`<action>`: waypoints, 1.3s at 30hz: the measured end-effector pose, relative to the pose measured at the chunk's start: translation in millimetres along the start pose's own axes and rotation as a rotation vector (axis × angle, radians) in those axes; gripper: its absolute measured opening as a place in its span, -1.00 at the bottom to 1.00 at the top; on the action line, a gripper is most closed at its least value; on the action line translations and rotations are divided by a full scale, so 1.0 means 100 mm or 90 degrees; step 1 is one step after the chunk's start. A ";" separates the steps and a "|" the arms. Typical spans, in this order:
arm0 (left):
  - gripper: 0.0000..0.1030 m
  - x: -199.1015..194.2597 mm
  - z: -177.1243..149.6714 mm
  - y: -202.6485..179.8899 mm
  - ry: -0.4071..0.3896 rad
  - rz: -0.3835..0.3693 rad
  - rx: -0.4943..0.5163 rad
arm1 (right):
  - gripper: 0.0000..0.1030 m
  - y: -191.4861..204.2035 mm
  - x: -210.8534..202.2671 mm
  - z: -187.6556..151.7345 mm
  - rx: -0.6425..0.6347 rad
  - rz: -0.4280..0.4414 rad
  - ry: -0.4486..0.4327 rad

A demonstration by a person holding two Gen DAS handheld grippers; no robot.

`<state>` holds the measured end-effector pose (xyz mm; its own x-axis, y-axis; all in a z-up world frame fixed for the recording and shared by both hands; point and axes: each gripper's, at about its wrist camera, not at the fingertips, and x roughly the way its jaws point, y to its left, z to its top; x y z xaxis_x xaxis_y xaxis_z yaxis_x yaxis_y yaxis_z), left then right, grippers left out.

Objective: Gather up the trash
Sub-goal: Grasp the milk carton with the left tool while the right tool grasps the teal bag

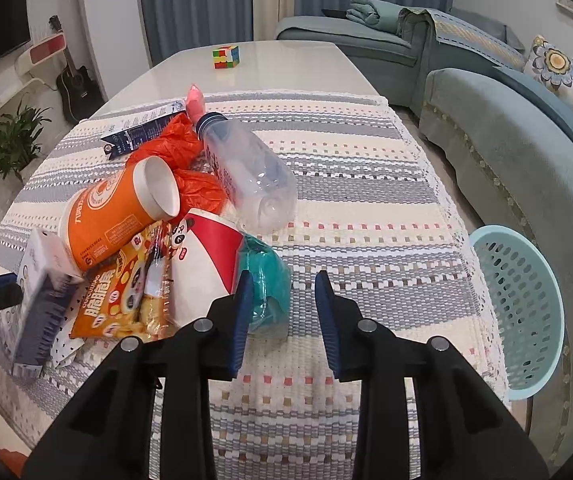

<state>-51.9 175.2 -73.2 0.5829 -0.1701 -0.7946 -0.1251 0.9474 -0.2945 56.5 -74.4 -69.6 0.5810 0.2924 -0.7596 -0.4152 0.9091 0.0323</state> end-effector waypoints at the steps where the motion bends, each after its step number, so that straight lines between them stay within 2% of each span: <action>1: -0.14 -0.02 0.00 0.04 -0.002 0.009 -0.007 | -0.44 0.00 0.00 0.00 0.001 0.000 0.000; 2: -0.04 -0.02 0.00 0.05 -0.003 0.012 -0.007 | -0.44 0.00 0.01 0.00 0.001 0.001 0.000; 4: 0.35 -0.03 0.00 0.04 -0.008 0.006 -0.004 | -0.44 0.00 0.01 0.00 0.004 0.007 0.001; 7: 0.44 -0.02 -0.02 -0.10 -0.004 -0.019 0.017 | -0.44 -0.02 0.00 0.01 0.010 0.016 0.000; 9: 0.53 0.04 -0.03 -0.24 0.005 -0.012 0.042 | -0.44 -0.03 -0.02 0.01 0.012 0.019 -0.003; 12: 0.53 0.15 -0.05 -0.39 0.021 0.027 0.074 | -0.44 -0.04 -0.05 0.02 0.012 0.029 -0.008; 14: 0.51 0.24 -0.08 -0.49 0.028 0.079 0.107 | -0.44 -0.04 -0.05 0.03 0.012 0.033 -0.006; 15: 0.43 0.29 -0.09 -0.53 0.033 0.104 0.120 | -0.44 -0.04 -0.03 0.03 0.012 0.036 -0.003; 17: 0.27 0.35 -0.08 -0.55 0.042 0.127 0.126 | -0.44 -0.04 0.02 0.05 0.015 0.040 0.008; 18: 0.26 0.36 -0.08 -0.55 0.046 0.133 0.127 | -0.44 -0.04 0.05 0.06 0.016 0.041 0.013; 26: 0.20 0.17 -0.09 -0.50 0.003 0.097 0.113 | -0.42 -0.03 0.25 0.07 0.036 0.079 0.045; 30: 0.20 0.05 -0.04 -0.53 -0.024 0.078 0.111 | -0.19 -0.09 0.34 0.08 0.059 0.084 0.056; 35: 0.20 0.04 -0.03 -0.60 -0.028 0.063 0.112 | -0.19 -0.21 0.52 0.06 0.102 0.143 0.093; 39: 0.20 0.08 -0.03 -0.60 -0.026 0.061 0.112 | -0.32 -0.14 0.51 0.05 0.074 0.140 0.081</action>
<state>-42.2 115.9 -62.9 0.6079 -0.0696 -0.7910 -0.0415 0.9920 -0.1192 96.0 -70.8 -105.2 0.3906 0.4531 -0.8013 -0.4340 0.8583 0.2738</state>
